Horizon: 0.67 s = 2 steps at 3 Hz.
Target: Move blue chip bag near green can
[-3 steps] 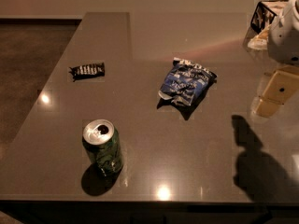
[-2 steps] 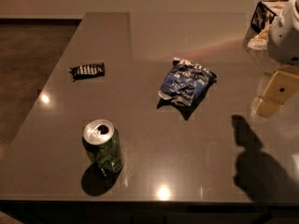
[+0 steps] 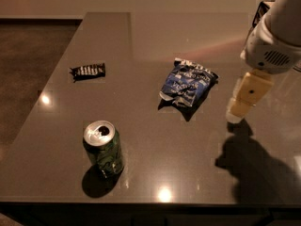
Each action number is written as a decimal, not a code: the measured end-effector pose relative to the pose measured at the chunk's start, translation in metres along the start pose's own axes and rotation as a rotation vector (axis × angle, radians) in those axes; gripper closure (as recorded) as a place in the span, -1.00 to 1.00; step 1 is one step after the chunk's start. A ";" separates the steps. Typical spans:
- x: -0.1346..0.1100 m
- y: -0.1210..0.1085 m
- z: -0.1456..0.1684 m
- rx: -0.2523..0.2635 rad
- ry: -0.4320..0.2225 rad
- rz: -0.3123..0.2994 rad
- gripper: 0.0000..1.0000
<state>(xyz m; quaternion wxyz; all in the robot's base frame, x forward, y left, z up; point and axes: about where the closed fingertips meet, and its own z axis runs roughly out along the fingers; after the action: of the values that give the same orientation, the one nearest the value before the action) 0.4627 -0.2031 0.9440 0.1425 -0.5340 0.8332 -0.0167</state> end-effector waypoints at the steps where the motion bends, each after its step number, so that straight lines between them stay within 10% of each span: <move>1: -0.013 -0.006 0.029 0.018 0.001 0.138 -1.00; 2: -0.028 -0.009 0.055 0.079 -0.005 0.259 -1.00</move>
Offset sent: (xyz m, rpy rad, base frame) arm 0.0518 0.0439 -0.0728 0.0621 -0.0915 -0.4483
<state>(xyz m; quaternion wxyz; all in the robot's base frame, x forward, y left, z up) 0.4954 -0.1748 0.8988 0.1662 -0.4162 0.8935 -0.0296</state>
